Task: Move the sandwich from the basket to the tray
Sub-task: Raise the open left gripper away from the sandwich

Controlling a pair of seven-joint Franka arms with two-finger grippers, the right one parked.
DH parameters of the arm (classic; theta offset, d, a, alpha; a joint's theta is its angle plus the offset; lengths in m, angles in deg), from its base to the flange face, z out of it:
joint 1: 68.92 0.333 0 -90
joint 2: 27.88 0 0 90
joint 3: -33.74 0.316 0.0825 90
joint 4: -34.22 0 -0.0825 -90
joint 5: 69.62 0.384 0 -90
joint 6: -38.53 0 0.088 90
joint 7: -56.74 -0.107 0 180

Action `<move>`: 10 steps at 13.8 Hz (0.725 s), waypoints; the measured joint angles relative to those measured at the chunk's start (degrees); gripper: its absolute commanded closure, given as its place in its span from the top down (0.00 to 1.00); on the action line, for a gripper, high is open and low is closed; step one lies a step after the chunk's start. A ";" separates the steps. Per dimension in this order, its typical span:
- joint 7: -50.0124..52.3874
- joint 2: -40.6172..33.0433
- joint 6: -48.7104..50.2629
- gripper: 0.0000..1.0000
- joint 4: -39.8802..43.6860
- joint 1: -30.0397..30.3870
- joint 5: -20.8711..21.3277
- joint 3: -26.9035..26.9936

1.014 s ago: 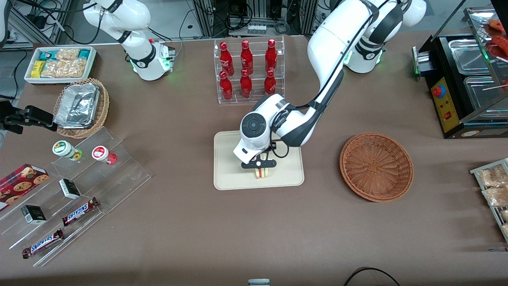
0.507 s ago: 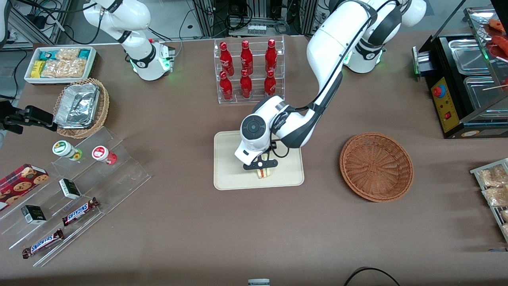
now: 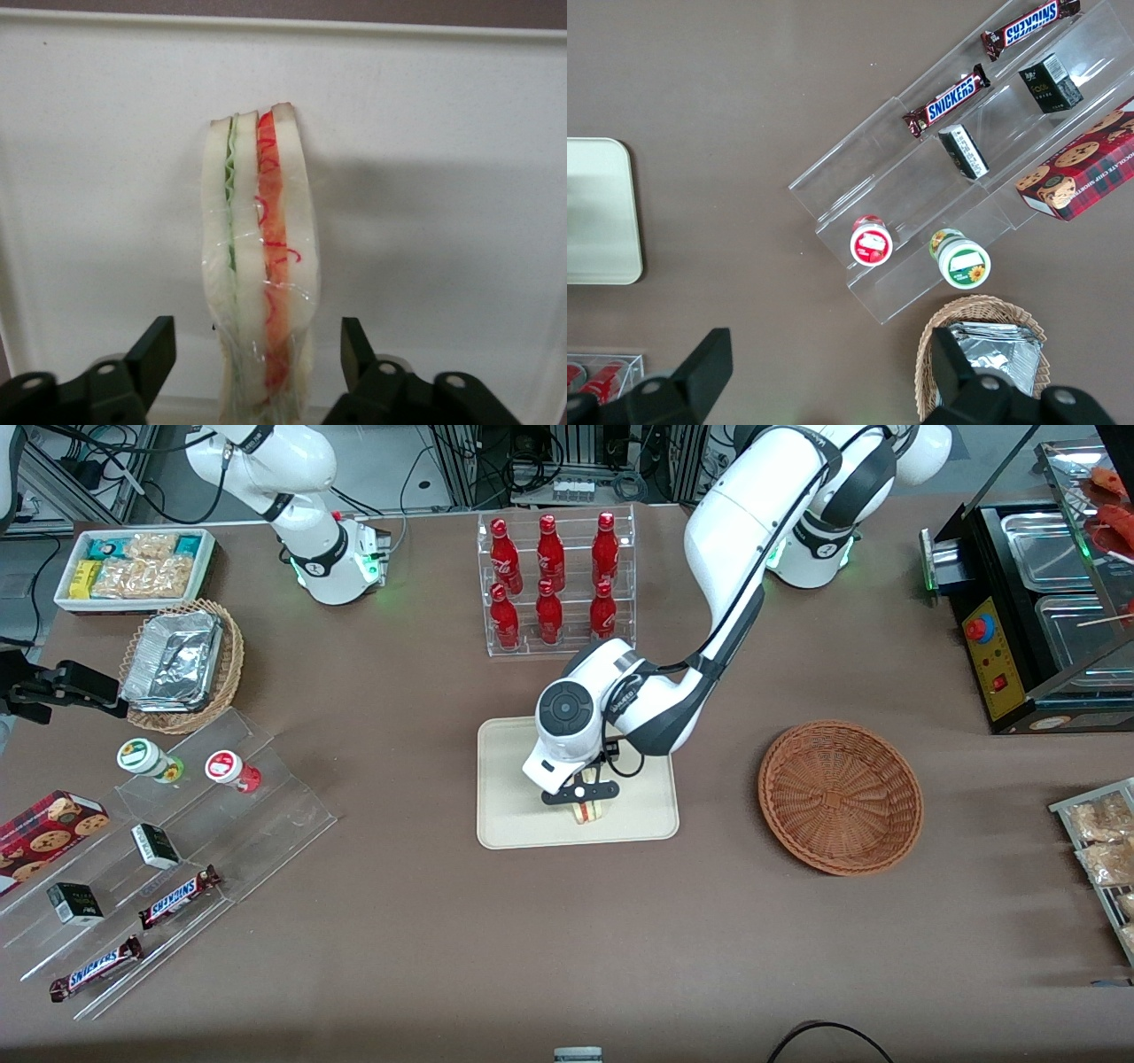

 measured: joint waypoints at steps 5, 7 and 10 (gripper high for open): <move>0.03 -3.89 3.57 1.00 1.57 0.01 -0.02 -0.11; -0.01 -6.91 6.12 1.00 1.80 0.08 -0.02 -0.10; -4.00 -11.19 9.39 1.00 1.83 0.15 0.00 0.08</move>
